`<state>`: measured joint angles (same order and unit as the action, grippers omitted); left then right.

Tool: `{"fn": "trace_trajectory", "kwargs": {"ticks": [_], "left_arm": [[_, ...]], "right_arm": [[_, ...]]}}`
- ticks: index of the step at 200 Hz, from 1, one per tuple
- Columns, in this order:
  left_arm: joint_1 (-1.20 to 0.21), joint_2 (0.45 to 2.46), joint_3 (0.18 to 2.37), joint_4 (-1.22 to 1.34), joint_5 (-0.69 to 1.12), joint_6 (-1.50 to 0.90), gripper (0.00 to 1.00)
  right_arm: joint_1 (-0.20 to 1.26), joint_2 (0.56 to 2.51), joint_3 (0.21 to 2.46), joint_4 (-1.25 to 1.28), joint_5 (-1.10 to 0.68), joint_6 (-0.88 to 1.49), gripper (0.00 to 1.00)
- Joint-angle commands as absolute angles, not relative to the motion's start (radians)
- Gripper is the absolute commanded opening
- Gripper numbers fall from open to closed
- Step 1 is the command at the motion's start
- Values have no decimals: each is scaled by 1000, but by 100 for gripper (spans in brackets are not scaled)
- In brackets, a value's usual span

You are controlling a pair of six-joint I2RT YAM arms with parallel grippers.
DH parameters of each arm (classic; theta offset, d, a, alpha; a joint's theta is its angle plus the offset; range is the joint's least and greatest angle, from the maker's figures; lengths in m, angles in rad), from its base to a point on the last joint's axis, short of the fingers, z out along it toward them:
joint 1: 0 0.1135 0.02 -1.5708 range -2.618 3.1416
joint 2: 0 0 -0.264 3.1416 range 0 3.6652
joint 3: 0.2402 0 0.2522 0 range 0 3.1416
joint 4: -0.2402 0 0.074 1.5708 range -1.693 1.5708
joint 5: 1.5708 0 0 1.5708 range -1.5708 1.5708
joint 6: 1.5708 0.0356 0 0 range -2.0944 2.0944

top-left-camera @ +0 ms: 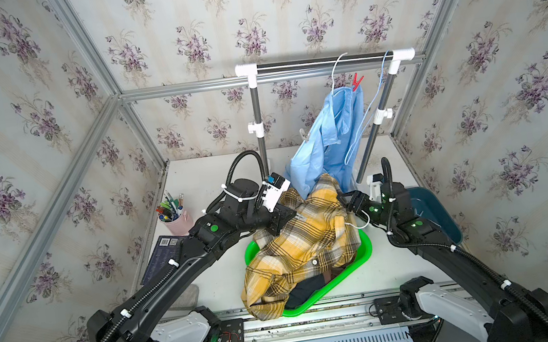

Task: Remove the clothespins securing long-sleeve shirts to the hanger
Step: Place the hanger in the bin, then place the clamp in the storage box.

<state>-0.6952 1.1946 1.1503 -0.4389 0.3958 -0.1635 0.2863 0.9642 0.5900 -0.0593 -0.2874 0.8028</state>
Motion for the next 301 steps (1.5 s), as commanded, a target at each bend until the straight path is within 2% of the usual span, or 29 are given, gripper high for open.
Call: {"fn": "trace_trajectory", "kwargs": {"ticks": [1, 45, 106, 131, 157, 179, 201, 216, 232, 246, 301], "left_arm": [[-695, 1214, 1172, -396, 422, -184, 10], [-695, 1250, 1201, -384, 423, -196, 10], [-695, 1245, 1202, -381, 409, -203, 10], [-696, 1234, 1195, -380, 409, -204, 11], [-695, 1239, 1187, -371, 415, -202, 11], [-695, 1242, 1155, -290, 439, -217, 12], [-694, 1248, 1125, -197, 452, -222, 13], [-695, 1246, 1096, -121, 455, -232, 14], [-695, 1236, 1057, -25, 440, -254, 14], [-699, 1217, 1020, 50, 418, -258, 14], [-727, 1193, 965, 162, 325, -221, 13]], "right_arm": [[278, 983, 625, -167, -167, 652, 70], [308, 1044, 687, -166, 134, 534, 71], [426, 1131, 618, 127, 205, 443, 72], [423, 1134, 654, 87, 279, 436, 73], [418, 1049, 742, -44, 268, 433, 77], [403, 983, 842, -188, 90, 446, 83], [315, 978, 920, -305, -282, 515, 83], [252, 984, 889, -239, -604, 660, 83], [251, 998, 815, -61, -823, 860, 83], [261, 982, 749, 103, -888, 1007, 83], [363, 1027, 701, 408, -941, 1258, 82]]}}
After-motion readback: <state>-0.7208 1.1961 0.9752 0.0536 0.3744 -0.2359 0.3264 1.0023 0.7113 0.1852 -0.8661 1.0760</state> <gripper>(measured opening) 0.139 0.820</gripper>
